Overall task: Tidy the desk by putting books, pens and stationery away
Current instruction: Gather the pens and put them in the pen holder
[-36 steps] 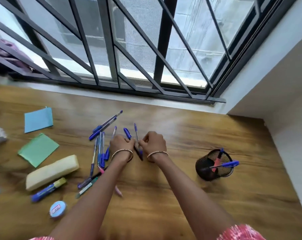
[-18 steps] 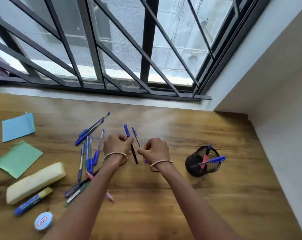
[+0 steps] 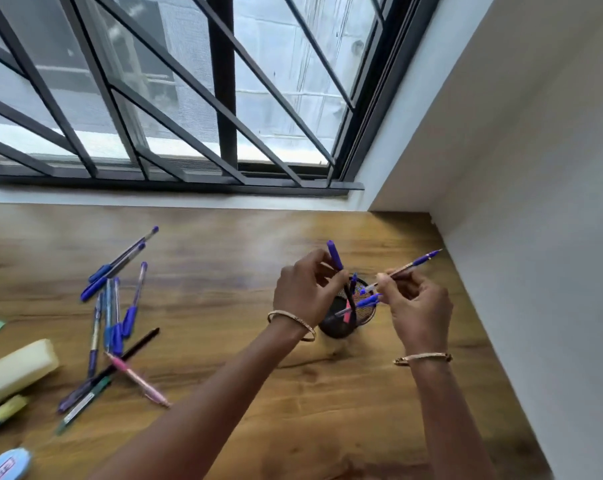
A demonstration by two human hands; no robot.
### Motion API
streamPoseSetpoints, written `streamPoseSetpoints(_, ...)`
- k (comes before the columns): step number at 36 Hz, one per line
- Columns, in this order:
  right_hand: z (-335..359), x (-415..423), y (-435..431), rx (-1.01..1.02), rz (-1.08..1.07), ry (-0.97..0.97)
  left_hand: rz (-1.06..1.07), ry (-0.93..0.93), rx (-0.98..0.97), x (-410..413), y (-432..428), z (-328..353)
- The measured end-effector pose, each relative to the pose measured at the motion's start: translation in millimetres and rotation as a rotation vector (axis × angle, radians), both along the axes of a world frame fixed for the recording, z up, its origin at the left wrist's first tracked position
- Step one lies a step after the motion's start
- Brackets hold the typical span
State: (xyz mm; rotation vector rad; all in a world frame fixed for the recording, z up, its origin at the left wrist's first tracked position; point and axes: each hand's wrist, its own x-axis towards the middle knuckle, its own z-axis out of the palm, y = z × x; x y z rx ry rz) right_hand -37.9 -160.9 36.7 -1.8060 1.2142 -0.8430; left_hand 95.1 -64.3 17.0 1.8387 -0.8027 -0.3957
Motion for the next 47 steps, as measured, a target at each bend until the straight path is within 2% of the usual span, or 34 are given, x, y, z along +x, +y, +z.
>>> streamPoseSetpoints(4, -14, 1, -6, -0.089, 0.018, 0.171, -0.012, -0.134, 0.176, -5, -12, -17)
streamPoseSetpoints(7, -30, 3, -13, -0.132, 0.049, 0.297, -0.027, -0.156, 0.274, -5, -14, -28)
streamPoseSetpoints(11, -37, 4, -17, -0.133, 0.096, 0.393, -0.03, -0.141, 0.27, -3, -10, -35)
streamPoseSetpoints(18, -29, 2, -13, -0.181, 0.058, 0.271, 0.045, -0.082, 0.155, 6, 8, -29)
streamPoseSetpoints(23, -12, 11, 2, -0.34, -0.004, 0.12, 0.209, -0.038, 0.16, 30, 49, -31)
streamPoseSetpoints(28, -9, 50, 50, -0.38, 0.246, 0.049, 0.405, 0.006, 0.253, 58, 111, -42)
streamPoseSetpoints(33, -34, 100, 104, -0.285, 0.596, 0.069, 0.61, 0.082, 0.406, 75, 174, -55)
streamPoseSetpoints(38, -65, 138, 152, -0.194, 0.832, 0.211, 0.729, 0.091, 0.585, 88, 225, -66)
streamPoseSetpoints(43, -83, 153, 195, -0.089, 1.078, 0.488, 0.726, 0.056, 0.715, 97, 254, -66)
streamPoseSetpoints(47, -95, 158, 223, -0.075, 1.143, 0.687, 0.702, 0.077, 0.752, 98, 271, -68)
